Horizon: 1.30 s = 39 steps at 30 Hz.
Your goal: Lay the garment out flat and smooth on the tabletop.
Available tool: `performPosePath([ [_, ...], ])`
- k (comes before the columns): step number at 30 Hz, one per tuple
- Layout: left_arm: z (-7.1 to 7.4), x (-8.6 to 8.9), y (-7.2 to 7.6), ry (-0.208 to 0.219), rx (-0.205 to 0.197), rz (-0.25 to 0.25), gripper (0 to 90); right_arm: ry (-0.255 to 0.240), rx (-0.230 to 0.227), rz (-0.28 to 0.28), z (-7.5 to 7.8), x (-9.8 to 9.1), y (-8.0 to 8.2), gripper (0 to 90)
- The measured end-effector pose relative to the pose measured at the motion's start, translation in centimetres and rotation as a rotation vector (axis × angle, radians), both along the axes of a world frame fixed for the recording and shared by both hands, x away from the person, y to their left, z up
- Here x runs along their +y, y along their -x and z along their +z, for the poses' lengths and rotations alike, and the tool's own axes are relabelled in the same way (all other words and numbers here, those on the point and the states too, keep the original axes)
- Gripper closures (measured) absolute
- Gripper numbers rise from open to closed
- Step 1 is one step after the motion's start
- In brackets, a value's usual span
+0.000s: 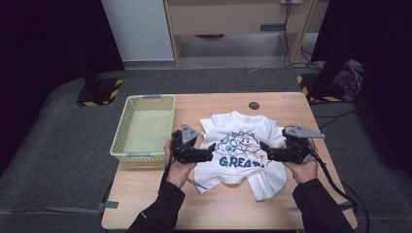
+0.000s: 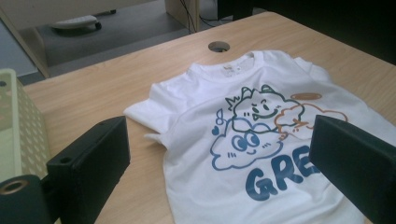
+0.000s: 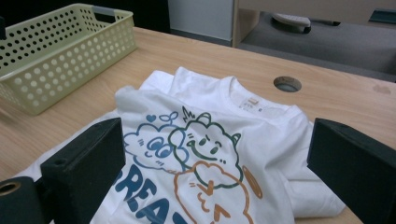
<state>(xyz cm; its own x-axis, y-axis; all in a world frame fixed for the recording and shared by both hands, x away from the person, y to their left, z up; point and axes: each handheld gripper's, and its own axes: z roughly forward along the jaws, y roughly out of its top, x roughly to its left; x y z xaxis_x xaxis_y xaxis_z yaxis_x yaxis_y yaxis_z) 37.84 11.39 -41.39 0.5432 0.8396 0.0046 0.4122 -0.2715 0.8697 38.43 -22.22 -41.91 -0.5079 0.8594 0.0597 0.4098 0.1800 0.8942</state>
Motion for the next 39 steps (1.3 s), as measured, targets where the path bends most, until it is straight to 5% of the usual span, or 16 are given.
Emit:
performPosePath([
  [23, -4.1, 1.0, 2.2, -0.032, 0.074, -0.026, 5.3, 0.036, 0.076, -0.002, -4.0, -1.0, 2.3, 3.3],
  [39, -5.5, 1.4, 3.2, -0.064, 0.108, -0.038, 5.3, 0.093, 0.123, -0.024, -5.9, -1.5, 3.1, 1.1],
])
